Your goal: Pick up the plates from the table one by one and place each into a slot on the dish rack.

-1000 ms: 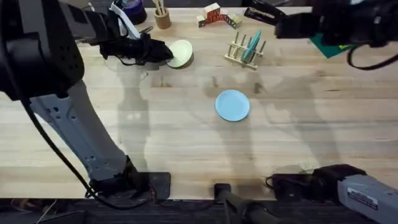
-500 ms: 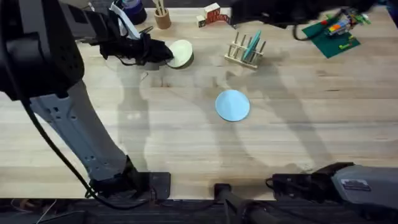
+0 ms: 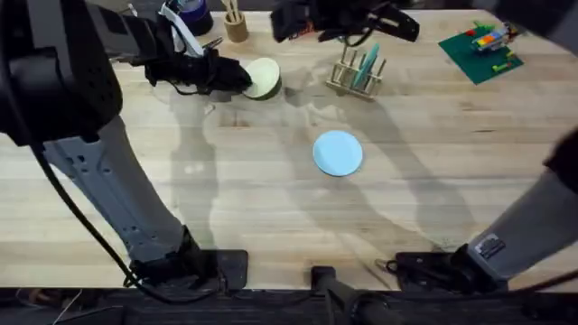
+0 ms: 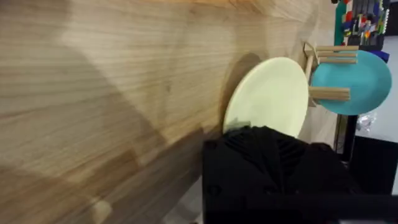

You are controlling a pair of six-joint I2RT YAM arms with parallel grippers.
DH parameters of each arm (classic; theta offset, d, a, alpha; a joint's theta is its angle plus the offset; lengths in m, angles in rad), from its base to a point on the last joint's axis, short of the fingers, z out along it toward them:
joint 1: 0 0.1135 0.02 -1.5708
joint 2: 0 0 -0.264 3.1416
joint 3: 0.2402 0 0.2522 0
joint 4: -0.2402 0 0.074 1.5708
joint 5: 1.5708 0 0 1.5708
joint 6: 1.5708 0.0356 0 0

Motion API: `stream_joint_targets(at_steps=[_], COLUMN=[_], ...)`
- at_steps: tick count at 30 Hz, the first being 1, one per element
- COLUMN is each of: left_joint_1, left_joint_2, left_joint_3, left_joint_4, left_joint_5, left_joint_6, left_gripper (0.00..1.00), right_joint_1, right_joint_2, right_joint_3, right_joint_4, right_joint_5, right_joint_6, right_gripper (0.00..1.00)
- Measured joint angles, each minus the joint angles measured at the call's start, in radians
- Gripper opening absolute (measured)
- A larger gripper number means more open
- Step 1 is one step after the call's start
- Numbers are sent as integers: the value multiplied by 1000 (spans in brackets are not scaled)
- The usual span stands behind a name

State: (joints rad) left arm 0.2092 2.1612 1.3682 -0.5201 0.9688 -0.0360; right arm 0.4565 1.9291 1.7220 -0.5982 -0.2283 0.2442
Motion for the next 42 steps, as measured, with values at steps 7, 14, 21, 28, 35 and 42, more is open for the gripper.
stream_joint_targets(at_steps=[7, 14, 21, 28, 35, 42], left_joint_1=[0, 0, 0, 0, 0, 0], left_joint_2=[0, 0, 0, 0, 0, 0], left_joint_3=[0, 0, 0, 0, 0, 0], left_joint_4=[0, 0, 0, -1, -2, -2], left_joint_5=[0, 0, 0, 0, 0, 0], left_joint_6=[0, 1, 2, 2, 2, 2], left_gripper=[40, 41, 41, 41, 41, 41], right_joint_1=[34, 36, 37, 43, 69, 83], right_joint_2=[102, 185, 239, 288, 324, 333], right_joint_3=[21, 24, 24, 24, 24, 24], right_joint_4=[115, 182, 203, 270, 307, 307], right_joint_5=[-38, -73, -79, -100, -132, -139], right_joint_6=[60, 144, 232, 286, 351, 372], right_gripper=[995, 995, 995, 995, 993, 693])
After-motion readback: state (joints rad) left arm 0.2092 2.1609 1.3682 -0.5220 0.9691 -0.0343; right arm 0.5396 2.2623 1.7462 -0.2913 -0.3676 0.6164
